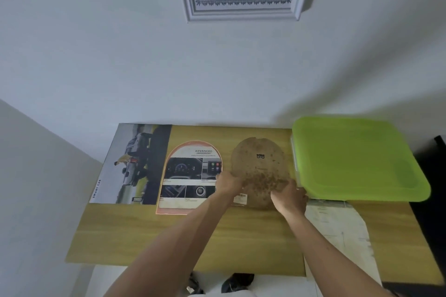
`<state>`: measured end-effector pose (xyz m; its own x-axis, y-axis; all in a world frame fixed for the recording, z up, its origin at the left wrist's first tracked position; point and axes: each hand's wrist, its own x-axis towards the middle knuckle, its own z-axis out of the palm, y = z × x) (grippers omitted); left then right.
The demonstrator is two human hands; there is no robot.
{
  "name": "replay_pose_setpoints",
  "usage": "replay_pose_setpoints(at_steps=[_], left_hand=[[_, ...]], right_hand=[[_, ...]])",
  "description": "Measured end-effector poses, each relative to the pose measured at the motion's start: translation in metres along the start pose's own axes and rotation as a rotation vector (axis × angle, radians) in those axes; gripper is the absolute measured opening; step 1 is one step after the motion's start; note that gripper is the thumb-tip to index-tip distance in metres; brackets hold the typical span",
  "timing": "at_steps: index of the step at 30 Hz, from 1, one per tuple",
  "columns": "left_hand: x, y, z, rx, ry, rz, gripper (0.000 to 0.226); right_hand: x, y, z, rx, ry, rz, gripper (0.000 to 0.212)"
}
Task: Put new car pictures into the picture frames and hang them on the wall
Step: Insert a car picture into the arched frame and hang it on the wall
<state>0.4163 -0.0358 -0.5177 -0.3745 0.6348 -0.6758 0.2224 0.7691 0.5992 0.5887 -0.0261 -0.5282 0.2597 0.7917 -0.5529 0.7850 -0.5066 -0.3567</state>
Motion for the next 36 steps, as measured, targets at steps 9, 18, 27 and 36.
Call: replay_pose_setpoints(at_steps=[9, 18, 27, 36], left_hand=[[-0.013, -0.005, -0.062, 0.022, 0.158, 0.191, 0.033], [0.002, -0.073, -0.161, 0.022, 0.241, 0.173, 0.050], [0.004, -0.135, -0.184, 0.072, 0.281, 0.287, 0.044], [0.009, -0.149, -0.183, 0.116, 0.223, 0.319, 0.041]], right_hand=[[-0.015, -0.013, 0.009, 0.330, -0.026, -0.151, 0.075], [-0.063, -0.068, 0.048, 0.340, -0.151, -0.342, 0.062], [-0.083, -0.075, 0.095, 0.224, -0.092, -0.370, 0.058], [-0.086, -0.068, 0.109, 0.224, -0.049, -0.324, 0.054]])
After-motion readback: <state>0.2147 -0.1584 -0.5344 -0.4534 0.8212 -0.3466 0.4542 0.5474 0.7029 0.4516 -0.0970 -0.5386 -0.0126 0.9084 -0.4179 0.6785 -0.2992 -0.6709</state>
